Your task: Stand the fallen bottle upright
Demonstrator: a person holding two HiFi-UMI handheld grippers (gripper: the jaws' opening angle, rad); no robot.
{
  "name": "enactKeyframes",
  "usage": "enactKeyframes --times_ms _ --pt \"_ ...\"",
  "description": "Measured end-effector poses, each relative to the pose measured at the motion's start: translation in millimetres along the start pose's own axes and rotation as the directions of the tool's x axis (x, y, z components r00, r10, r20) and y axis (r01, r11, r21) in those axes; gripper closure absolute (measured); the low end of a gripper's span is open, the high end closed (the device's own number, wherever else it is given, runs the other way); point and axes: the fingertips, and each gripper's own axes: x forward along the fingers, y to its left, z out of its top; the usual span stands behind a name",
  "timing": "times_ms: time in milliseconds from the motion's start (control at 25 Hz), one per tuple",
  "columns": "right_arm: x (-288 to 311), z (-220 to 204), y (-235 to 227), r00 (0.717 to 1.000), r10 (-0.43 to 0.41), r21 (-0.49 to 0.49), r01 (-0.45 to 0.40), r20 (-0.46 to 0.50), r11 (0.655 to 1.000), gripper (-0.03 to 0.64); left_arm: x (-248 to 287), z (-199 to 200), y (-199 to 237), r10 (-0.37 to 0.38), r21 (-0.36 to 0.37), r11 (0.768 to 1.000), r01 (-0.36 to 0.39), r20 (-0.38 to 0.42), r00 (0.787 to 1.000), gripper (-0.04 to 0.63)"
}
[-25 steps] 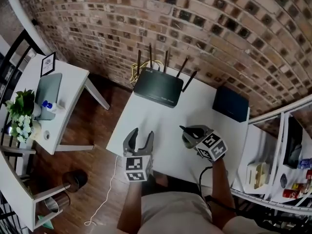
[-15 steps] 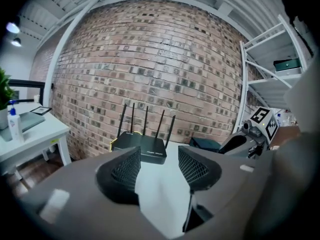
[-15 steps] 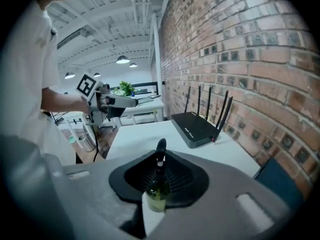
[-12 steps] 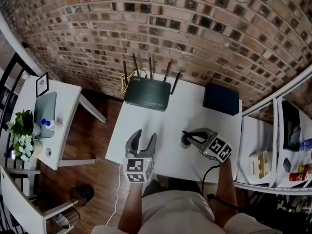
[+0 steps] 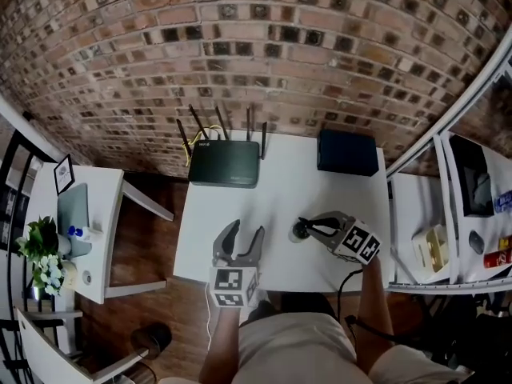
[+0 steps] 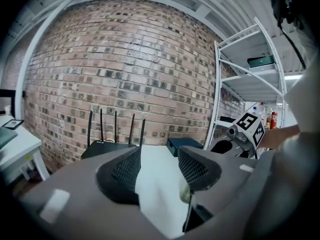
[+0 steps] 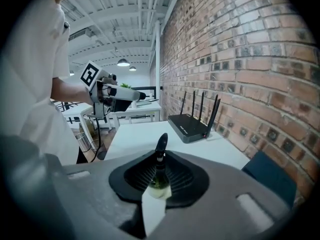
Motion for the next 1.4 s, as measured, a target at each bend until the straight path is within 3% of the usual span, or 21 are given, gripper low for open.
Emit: enactKeyframes --times_ms 80,160,280,560,800,1000,1200,1400 --pt "-2 -1 1 1.000 -0.013 0.011 0.012 0.005 1.000 0.554 0 -2 -1 0.003 0.020 1.000 -0.003 0.000 1.000 0.339" --pt "-5 -5 -2 0.999 -0.047 0.029 0.047 -0.010 0.998 0.447 -1 0 -5 -0.006 0.023 1.000 0.006 -0.001 1.000 0.339" --pt "-14 -4 -2 0.996 -0.094 0.059 0.094 -0.004 0.994 0.424 -5 3 -16 -0.029 0.020 0.999 0.029 -0.005 1.000 0.339" --pt "-55 27 15 0.963 -0.207 0.180 0.175 0.175 0.968 0.417 -19 10 -42 -0.092 0.039 0.995 0.091 0.016 0.996 0.339" --pt "-95 58 30 0.886 -0.338 0.268 0.259 0.318 0.928 0.417 -39 28 -71 -0.116 0.058 0.992 0.112 0.081 0.990 0.339" --pt "-122 69 44 0.809 -0.452 0.303 0.354 0.376 0.885 0.398 -60 34 -100 -0.095 0.080 0.993 0.086 0.125 0.988 0.339" --pt "-159 68 77 0.734 -0.565 0.359 0.446 0.376 0.819 0.338 -101 31 -133 -0.040 0.078 0.997 0.029 0.141 0.989 0.341" --pt "-179 57 105 0.678 -0.664 0.374 0.554 0.316 0.744 0.244 -132 26 -157 0.006 0.097 0.995 -0.020 0.136 0.991 0.334"
